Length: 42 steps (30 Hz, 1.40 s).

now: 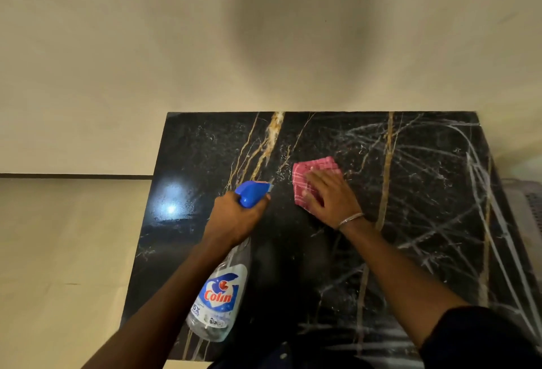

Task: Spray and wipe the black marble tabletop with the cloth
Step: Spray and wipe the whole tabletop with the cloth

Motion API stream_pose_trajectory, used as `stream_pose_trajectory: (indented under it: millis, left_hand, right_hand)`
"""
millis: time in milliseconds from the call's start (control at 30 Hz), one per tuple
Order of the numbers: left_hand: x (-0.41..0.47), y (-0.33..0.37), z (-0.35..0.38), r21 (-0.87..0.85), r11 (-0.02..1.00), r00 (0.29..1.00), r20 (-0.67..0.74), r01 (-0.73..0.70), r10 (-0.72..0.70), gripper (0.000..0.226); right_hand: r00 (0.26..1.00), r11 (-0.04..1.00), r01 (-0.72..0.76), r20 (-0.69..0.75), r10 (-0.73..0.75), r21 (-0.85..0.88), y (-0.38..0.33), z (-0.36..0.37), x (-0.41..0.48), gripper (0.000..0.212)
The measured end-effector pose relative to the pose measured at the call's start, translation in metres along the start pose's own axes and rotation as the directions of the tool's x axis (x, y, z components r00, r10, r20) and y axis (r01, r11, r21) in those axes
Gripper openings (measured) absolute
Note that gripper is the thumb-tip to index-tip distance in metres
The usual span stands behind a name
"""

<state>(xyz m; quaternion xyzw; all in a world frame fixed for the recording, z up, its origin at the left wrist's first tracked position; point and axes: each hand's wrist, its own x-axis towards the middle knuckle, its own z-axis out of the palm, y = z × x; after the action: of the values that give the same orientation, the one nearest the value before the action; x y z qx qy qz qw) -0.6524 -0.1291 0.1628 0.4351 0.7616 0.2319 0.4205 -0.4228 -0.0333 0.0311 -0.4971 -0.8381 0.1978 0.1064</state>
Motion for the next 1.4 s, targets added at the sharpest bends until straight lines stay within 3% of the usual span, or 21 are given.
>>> stream_pose_trajectory:
  millis: [67,167,300,467,600,667,733,833,900,967,1067,1200,1267,1400]
  left_hand:
    - [0.011,-0.005,-0.007,-0.001,1.000,1.000,0.007,-0.012,0.012,0.031]
    - [0.022,-0.009,-0.013,-0.007,1.000,1.000,0.007,-0.011,0.011,0.024]
    - [0.040,-0.016,-0.020,-0.018,1.000,1.000,-0.022,0.019,-0.019,0.022]
    - [0.059,-0.018,-0.029,-0.011,0.999,0.995,-0.090,0.038,-0.039,0.027]
    - [0.073,-0.015,-0.038,-0.018,1.000,0.998,-0.065,-0.004,0.003,0.027]
    - [0.081,-0.014,-0.039,-0.018,1.000,0.999,-0.029,-0.020,0.020,0.029]
    - [0.087,-0.013,-0.039,-0.010,1.000,0.999,-0.017,-0.029,0.029,0.028]
    - [0.092,-0.010,-0.036,-0.014,0.999,0.999,-0.025,-0.043,0.043,0.025]
    - [0.093,-0.010,-0.033,-0.026,0.999,0.999,-0.031,-0.043,0.043,0.024]
    - [0.094,-0.009,-0.031,-0.026,0.999,0.999,-0.034,-0.031,0.030,0.025]
    - [0.097,-0.007,-0.029,-0.008,1.000,0.997,-0.072,-0.013,0.012,0.028]
    - [0.101,-0.005,-0.030,-0.008,1.000,0.996,-0.084,-0.028,0.028,0.022]
    - [0.105,-0.002,-0.032,-0.017,0.999,0.997,-0.066,-0.036,0.035,0.023]
    - [0.116,0.008,-0.029,0.008,0.997,0.996,-0.055,-0.073,0.073,0.028]
  right_hand:
    - [0.999,0.995,-0.042,-0.025,0.040,-0.093,-0.002,0.010,0.010,0.063]
    - [0.983,0.948,-0.157,0.051,0.178,-0.278,-0.009,0.026,0.018,0.067]
    - [0.960,0.907,-0.255,0.025,0.279,-0.336,-0.045,0.046,0.039,0.074]
    - [0.986,0.947,-0.088,0.106,0.126,-0.309,-0.098,0.069,0.077,0.078]
    - [0.983,0.947,0.075,0.180,-0.018,-0.312,-0.060,0.057,0.065,0.067]
    - [0.992,0.946,-0.028,0.108,0.066,-0.323,-0.019,0.040,0.052,0.067]
    - [0.968,0.911,-0.232,0.013,0.251,-0.340,0.018,0.022,0.042,0.069]
    - [0.842,0.786,-0.531,-0.093,0.531,-0.317,0.033,0.010,0.051,0.070]
    - [0.764,0.728,-0.643,-0.130,0.632,-0.238,0.013,0.016,0.072,0.071]
    - [0.823,0.785,-0.565,-0.096,0.560,-0.256,-0.021,0.031,0.092,0.071]
    - [0.957,0.916,-0.265,0.029,0.287,-0.301,-0.083,0.061,0.112,0.072]
    - [0.978,0.965,-0.019,0.195,0.073,-0.263,-0.104,0.066,0.115,0.075]
    - [0.980,0.958,-0.007,0.188,0.064,-0.285,-0.076,0.056,0.114,0.070]
    - [0.947,0.885,-0.294,0.015,0.321,-0.360,0.022,0.020,0.098,0.072]
